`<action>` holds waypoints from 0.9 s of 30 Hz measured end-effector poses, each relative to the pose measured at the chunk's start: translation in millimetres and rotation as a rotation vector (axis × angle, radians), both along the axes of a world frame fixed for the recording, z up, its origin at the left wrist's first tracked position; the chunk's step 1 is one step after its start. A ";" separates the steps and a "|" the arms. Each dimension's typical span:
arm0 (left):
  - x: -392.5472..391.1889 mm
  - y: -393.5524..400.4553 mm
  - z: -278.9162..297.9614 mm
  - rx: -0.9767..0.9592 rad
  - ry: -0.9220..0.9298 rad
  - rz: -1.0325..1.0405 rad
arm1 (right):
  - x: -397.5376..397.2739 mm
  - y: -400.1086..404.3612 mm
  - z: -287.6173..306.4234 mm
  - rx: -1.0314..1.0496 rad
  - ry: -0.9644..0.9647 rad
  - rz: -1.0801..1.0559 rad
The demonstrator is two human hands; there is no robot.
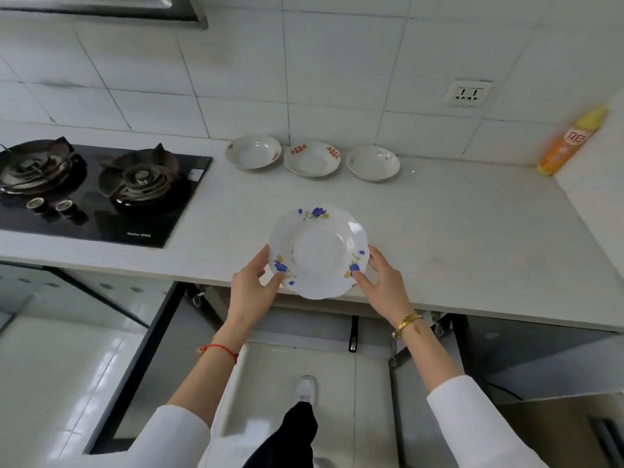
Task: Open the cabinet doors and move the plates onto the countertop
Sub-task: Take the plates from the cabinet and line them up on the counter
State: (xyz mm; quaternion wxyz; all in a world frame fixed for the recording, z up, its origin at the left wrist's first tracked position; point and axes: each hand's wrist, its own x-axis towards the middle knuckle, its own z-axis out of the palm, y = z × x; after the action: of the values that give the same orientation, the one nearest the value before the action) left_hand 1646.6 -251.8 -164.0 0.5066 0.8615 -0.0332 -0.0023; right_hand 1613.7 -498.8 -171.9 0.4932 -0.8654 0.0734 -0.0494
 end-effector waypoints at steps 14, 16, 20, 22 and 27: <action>147.4 -87.3 7.8 0.049 0.011 -0.311 | 73.1 -68.1 15.0 -0.027 -0.030 -0.283; 159.7 -102.1 5.8 0.046 0.031 -0.351 | 77.6 -79.5 13.2 -0.035 -0.014 -0.315; 181.5 -133.4 0.3 0.036 0.050 -0.411 | 88.3 -104.1 7.0 -0.029 0.024 -0.374; 191.3 -150.3 -2.8 0.035 0.065 -0.423 | 94.1 -117.3 4.3 -0.019 0.039 -0.399; 216.5 -194.2 -14.3 0.058 0.091 -0.443 | 113.7 -156.1 -3.1 -0.012 0.066 -0.445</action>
State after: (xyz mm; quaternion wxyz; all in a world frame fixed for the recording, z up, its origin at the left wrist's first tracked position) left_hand 1863.1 -445.9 -178.3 0.4697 0.8464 -0.1989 -0.1532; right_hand 1727.4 -655.0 -175.1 0.4622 -0.8319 0.2786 -0.1289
